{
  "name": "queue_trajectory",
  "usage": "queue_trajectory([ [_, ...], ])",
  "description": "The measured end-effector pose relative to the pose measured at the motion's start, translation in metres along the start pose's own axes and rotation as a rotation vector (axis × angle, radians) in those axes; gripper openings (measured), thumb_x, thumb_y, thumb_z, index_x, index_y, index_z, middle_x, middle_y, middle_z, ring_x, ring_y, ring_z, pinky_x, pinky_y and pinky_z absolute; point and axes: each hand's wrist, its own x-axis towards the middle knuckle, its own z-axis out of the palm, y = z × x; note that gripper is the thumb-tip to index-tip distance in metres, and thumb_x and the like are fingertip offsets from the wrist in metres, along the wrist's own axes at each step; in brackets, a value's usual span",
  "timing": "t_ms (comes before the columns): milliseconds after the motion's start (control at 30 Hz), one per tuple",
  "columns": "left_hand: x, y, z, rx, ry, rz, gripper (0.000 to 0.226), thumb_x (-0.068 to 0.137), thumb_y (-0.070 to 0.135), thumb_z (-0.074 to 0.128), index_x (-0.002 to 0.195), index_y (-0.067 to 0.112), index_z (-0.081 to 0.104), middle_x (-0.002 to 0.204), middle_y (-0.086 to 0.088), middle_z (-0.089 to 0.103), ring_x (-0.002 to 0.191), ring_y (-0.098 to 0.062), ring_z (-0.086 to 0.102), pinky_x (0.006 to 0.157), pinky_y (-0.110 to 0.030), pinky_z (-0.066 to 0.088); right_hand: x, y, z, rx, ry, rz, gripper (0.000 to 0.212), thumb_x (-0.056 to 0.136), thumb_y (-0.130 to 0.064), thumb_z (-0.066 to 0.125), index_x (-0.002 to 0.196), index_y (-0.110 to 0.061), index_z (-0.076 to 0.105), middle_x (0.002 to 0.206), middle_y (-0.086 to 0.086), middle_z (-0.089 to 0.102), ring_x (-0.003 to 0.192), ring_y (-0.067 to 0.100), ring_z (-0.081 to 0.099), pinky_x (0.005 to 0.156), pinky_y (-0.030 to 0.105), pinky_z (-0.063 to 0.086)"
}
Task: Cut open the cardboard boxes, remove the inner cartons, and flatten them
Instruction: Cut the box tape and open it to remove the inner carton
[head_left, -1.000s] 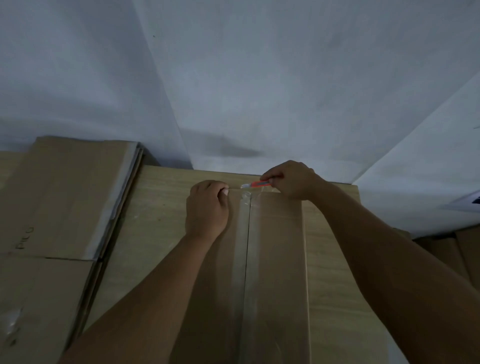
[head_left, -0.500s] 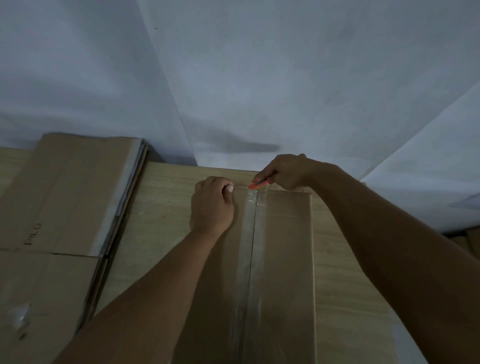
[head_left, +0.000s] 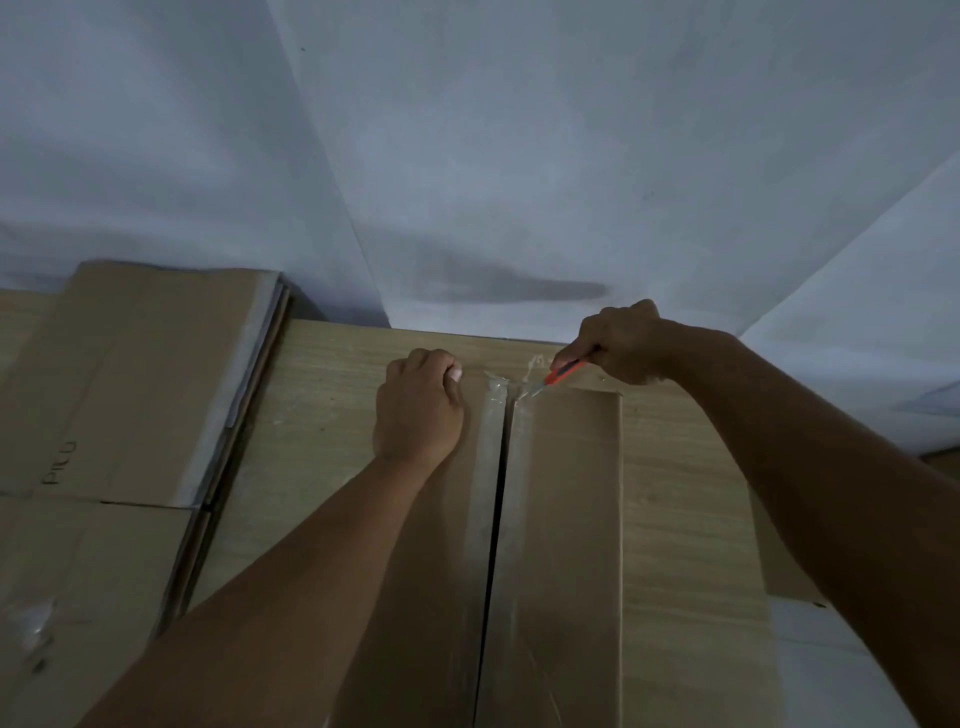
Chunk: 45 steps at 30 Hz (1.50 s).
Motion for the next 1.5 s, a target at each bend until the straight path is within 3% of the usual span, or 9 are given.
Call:
queue_trajectory([
  [200, -0.002, -0.002, 0.002, 0.01, 0.044, 0.035, 0.015, 0.1, 0.023, 0.048, 0.098, 0.021, 0.062, 0.106, 0.0, 0.06, 0.098, -0.024, 0.051, 0.074, -0.038, 0.046, -0.011, 0.005, 0.007, 0.217, 0.142, -0.012, 0.041, 0.106, -0.02, 0.041, 0.119, -0.048, 0.068, 0.103, -0.031, 0.057, 0.113, 0.007, 0.049, 0.101, 0.04, 0.034],
  [333, -0.002, -0.004, 0.005, -0.013, 0.074, 0.051, 0.014, 0.098, 0.023, 0.053, 0.107, 0.022, 0.064, 0.12, -0.001, 0.059, 0.105, -0.026, 0.052, 0.083, -0.043, 0.049, -0.03, 0.012, 0.025, 0.316, 0.319, 0.115, 0.043, 0.104, -0.008, 0.044, 0.136, -0.033, 0.06, 0.124, 0.003, 0.064, 0.113, 0.021, 0.055, 0.088, 0.027, 0.034],
  [433, -0.006, -0.004, 0.003, -0.078, 0.126, 0.041, 0.024, 0.095, 0.022, 0.062, 0.119, 0.02, 0.064, 0.124, -0.002, 0.06, 0.117, -0.026, 0.049, 0.094, -0.041, 0.045, -0.051, 0.002, 0.046, 0.398, 0.413, 0.241, 0.048, 0.102, -0.003, 0.042, 0.14, -0.029, 0.057, 0.131, 0.006, 0.063, 0.118, 0.026, 0.057, 0.086, 0.023, 0.035],
  [600, -0.02, -0.002, -0.011, 0.032, 0.158, 0.104, 0.016, 0.09, 0.027, 0.063, 0.105, 0.026, 0.069, 0.106, 0.004, 0.069, 0.106, -0.026, 0.057, 0.099, -0.045, 0.036, -0.108, -0.013, 0.096, 0.645, 0.642, 0.468, 0.048, 0.099, -0.005, 0.045, 0.141, -0.027, 0.056, 0.126, 0.003, 0.068, 0.103, 0.02, 0.063, 0.086, 0.034, 0.051],
  [700, -0.04, 0.003, -0.018, 0.088, 0.105, 0.124, 0.021, 0.09, 0.031, 0.063, 0.109, 0.023, 0.067, 0.105, 0.001, 0.069, 0.106, -0.027, 0.058, 0.106, -0.054, 0.033, -0.155, -0.042, 0.125, 0.715, 0.678, 0.554, 0.045, 0.103, -0.011, 0.045, 0.143, -0.031, 0.052, 0.126, -0.007, 0.065, 0.099, 0.017, 0.066, 0.079, 0.032, 0.055],
  [800, -0.073, 0.003, -0.023, 0.022, 0.09, 0.173, 0.025, 0.089, 0.03, 0.065, 0.112, 0.02, 0.067, 0.109, -0.001, 0.069, 0.107, -0.028, 0.059, 0.101, -0.052, 0.041, -0.193, -0.065, 0.166, 0.725, 0.66, 0.659, 0.043, 0.102, -0.022, 0.051, 0.141, -0.041, 0.049, 0.097, -0.014, 0.064, 0.071, 0.011, 0.065, 0.06, 0.025, 0.053],
  [1033, -0.156, -0.018, -0.029, 0.04, 0.024, 0.235, 0.036, 0.091, 0.037, 0.052, 0.118, 0.017, 0.065, 0.12, -0.004, 0.063, 0.117, -0.028, 0.055, 0.101, -0.052, 0.043, -0.255, -0.12, 0.254, 0.692, 0.669, 0.93, 0.033, 0.102, -0.026, 0.053, 0.134, -0.033, 0.06, 0.093, -0.006, 0.048, 0.076, 0.01, 0.054, 0.062, 0.027, 0.046],
  [1133, -0.179, -0.03, -0.031, 0.07, 0.019, 0.256, 0.04, 0.092, 0.037, 0.05, 0.119, 0.013, 0.066, 0.125, -0.008, 0.063, 0.121, -0.032, 0.054, 0.1, -0.053, 0.044, -0.271, -0.139, 0.284, 0.648, 0.641, 0.988, 0.033, 0.102, -0.033, 0.05, 0.134, -0.033, 0.059, 0.095, -0.006, 0.05, 0.089, 0.018, 0.056, 0.081, 0.039, 0.051],
  [1500, -0.217, -0.036, -0.032, 0.162, -0.143, 0.222, 0.065, 0.098, 0.048, 0.025, 0.142, 0.009, 0.052, 0.154, -0.014, 0.043, 0.149, -0.033, 0.025, 0.116, -0.052, 0.034, -0.281, -0.161, 0.306, 0.599, 0.72, 0.988, 0.039, 0.097, -0.037, 0.06, 0.133, -0.024, 0.061, 0.12, 0.008, 0.059, 0.108, 0.026, 0.053, 0.09, 0.041, 0.043],
])
